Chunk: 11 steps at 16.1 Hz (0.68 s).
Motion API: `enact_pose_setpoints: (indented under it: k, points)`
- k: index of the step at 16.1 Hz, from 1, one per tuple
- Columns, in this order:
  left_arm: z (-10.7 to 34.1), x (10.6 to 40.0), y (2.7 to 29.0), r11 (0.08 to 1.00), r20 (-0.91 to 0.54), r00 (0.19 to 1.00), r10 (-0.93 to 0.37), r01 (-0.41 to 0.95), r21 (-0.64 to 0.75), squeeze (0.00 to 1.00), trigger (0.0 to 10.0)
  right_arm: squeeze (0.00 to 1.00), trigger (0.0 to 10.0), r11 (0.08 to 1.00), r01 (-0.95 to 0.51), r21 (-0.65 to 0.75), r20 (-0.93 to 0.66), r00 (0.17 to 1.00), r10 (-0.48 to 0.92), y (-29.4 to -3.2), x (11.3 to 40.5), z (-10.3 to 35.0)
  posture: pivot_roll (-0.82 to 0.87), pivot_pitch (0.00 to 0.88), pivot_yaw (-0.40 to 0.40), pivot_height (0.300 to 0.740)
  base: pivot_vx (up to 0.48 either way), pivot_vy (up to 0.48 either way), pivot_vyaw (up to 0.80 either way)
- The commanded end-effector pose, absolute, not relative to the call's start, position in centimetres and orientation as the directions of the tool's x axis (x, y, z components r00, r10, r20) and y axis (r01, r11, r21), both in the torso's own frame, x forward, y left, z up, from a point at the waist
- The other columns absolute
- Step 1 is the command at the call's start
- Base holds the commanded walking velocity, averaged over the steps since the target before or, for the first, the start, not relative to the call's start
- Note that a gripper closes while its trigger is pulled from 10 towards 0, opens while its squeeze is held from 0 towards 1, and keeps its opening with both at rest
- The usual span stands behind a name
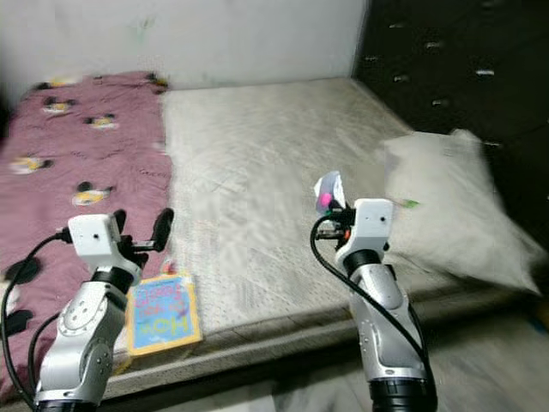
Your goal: Clean up the room
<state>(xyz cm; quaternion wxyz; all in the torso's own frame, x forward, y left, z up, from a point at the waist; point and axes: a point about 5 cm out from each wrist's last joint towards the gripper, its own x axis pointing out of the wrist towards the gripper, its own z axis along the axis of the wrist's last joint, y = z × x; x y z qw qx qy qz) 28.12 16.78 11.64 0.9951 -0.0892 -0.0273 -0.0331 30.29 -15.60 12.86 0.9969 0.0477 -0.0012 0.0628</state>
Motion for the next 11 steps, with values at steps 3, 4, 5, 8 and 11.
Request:
enact_pose_setpoints:
  k: [3, 4, 5, 8, 11]
  points:
    - [11.77, 27.98, 17.19, 0.984, 0.06, 0.997, -0.051, 0.061, -0.167, 0.0, 10.0, 0.0, 10.0, 0.985, -0.149, 0.087, 0.021, 0.989, 0.148, -15.1, 30.42, 13.07, -0.1, 0.0, -0.005, 0.74, 0.297, 0.0, 0.0]
    - [11.77, 27.98, 17.19, 0.984, 0.06, 0.997, -0.051, 0.061, -0.167, 0.0, 10.0, 0.0, 10.0, 0.985, -0.149, 0.087, 0.021, 0.989, 0.148, -15.1, 30.42, 13.07, -0.1, 0.0, -0.005, 0.74, 0.289, 0.0, 0.0]
    - [11.76, 28.03, 17.27, 0.985, 0.061, 0.998, -0.035, 0.044, -0.164, 0.0, 10.0, 0.0, 10.0, 0.986, -0.148, 0.081, 0.018, 0.989, 0.147, -15.21, 30.44, 12.93, -0.1, 0.0, -0.005, 0.74, 0.0, 0.0, 0.0]
    - [11.85, 28.14, 17.36, 0.986, 0.068, 0.998, -0.019, 0.031, -0.166, 0.0, 10.0, 0.0, 10.0, 0.987, -0.143, 0.074, 0.015, 0.99, 0.143, -15.46, 30.54, 12.79, -0.1, 0.0, -0.002, 0.74, 0.0, 0.0, 0.0]
    - [11.79, 28.23, 17.18, 0.981, 0.062, 0.997, -0.034, 0.045, -0.187, 0.0, 10.0, 0.0, 10.0, 0.988, -0.138, 0.063, 0.015, 0.99, 0.137, -15.6, 30.56, 12.69, -0.1, 0.0, -0.001, 0.74, 0.0, 0.104, 0.0]
